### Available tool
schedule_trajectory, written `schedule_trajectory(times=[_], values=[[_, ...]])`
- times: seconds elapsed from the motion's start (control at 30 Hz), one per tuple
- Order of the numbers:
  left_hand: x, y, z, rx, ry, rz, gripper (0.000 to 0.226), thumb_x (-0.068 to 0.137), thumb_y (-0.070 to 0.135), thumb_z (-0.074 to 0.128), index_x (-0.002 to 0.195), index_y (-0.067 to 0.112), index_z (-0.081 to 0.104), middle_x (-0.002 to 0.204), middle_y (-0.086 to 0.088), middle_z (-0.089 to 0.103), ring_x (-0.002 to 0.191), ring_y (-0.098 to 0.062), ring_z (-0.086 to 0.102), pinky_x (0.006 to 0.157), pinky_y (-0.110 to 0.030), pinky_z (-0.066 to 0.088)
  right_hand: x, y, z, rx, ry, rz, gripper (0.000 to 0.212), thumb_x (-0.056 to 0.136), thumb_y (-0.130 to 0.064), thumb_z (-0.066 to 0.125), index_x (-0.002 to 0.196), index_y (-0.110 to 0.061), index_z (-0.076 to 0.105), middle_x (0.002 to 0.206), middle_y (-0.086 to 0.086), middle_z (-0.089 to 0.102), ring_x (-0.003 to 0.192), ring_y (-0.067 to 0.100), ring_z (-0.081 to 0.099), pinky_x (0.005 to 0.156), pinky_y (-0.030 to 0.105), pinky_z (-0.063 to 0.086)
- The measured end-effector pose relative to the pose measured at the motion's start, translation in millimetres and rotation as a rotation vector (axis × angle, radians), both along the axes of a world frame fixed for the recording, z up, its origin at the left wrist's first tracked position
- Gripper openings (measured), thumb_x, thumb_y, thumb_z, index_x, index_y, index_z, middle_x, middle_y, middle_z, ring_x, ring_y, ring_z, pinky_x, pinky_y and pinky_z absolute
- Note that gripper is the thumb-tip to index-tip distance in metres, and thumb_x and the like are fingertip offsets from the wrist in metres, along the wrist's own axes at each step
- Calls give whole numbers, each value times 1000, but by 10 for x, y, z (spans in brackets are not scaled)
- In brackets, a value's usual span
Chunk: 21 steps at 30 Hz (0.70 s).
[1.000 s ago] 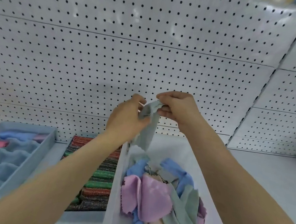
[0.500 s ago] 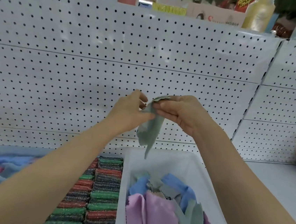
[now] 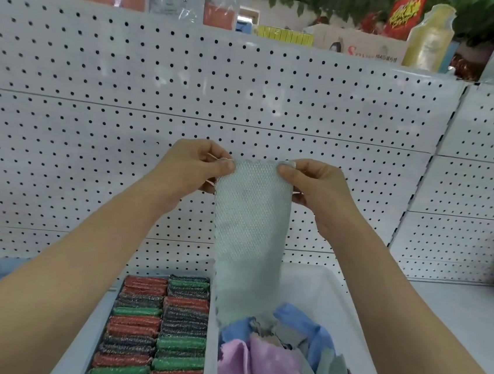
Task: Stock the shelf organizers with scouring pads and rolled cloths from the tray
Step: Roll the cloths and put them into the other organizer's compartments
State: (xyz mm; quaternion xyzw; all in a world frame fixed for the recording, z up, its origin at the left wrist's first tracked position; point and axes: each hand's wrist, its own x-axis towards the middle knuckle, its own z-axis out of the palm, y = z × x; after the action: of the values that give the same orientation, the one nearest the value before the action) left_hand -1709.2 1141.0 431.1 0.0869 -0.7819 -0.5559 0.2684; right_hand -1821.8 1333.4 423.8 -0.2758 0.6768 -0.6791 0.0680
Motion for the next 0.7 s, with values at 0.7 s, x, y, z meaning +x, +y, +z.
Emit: schedule_trajectory(times=[0.7], values=[[203,-171,70,23,-6,-74,6,88,16,72,92,11,71,84,-2,69,74,-11,64,64,-24,54,119,-213,-58,-82,0,93,14,95,-21,64,100,-8,66,95,10,70,86,18,64,87,40,54]])
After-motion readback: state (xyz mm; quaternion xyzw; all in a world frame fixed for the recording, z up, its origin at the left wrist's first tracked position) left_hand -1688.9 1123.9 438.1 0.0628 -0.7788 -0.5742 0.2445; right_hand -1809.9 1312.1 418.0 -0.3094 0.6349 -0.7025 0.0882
